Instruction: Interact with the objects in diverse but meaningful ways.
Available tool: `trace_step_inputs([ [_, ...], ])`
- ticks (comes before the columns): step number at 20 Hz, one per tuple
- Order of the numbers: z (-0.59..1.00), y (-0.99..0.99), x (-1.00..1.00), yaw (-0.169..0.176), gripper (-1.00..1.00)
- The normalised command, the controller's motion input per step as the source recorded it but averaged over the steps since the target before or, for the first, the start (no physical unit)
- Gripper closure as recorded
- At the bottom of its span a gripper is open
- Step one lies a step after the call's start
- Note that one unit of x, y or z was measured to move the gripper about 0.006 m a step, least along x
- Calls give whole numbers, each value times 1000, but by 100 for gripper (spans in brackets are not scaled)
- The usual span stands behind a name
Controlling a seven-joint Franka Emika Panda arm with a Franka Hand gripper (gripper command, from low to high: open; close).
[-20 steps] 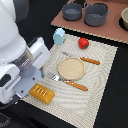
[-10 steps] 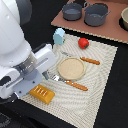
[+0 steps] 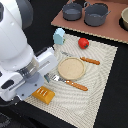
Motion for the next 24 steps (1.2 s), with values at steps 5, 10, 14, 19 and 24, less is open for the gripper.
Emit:
trace_step_inputs([
  [5, -74, -44, 416, 24, -100],
  [10, -162, -118, 353, 0, -100],
  [14, -219, -138, 301, 0, -100],
  [19, -239, -133, 283, 0, -100],
  [24, -273, -144, 239, 0, 100],
])
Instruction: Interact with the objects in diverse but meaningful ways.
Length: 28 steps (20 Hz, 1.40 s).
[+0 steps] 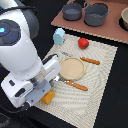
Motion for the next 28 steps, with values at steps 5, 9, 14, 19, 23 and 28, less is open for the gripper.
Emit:
trace_step_inputs([
  [5, -244, -156, 246, 0, 100],
  [9, 194, 44, 495, 22, 100],
  [14, 1000, 565, 739, 99, 100],
  [19, 987, 723, 662, 87, 100],
  [23, 534, 871, 497, 90, 100],
  [28, 140, 844, 494, 88, 100],
])
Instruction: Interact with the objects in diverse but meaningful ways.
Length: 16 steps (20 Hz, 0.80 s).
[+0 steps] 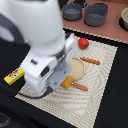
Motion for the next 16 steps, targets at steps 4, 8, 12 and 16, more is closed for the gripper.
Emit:
trace_step_inputs([
  [4, -111, 546, 596, 76, 100],
  [8, -355, 150, 346, 53, 100],
  [12, 39, -79, 94, 36, 100],
  [16, 79, -189, -11, 30, 100],
])
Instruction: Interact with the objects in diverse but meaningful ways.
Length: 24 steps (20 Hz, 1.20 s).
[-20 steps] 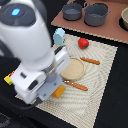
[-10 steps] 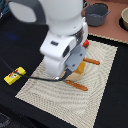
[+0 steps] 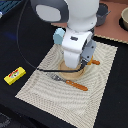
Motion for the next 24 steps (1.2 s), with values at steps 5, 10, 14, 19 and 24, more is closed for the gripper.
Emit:
trace_step_inputs([
  [5, 257, -186, -108, 19, 100],
  [10, 155, -119, -36, 10, 100],
  [14, -29, -41, -34, 18, 100],
  [19, -237, 0, -57, 26, 100],
  [24, -307, -1, -144, 32, 100],
])
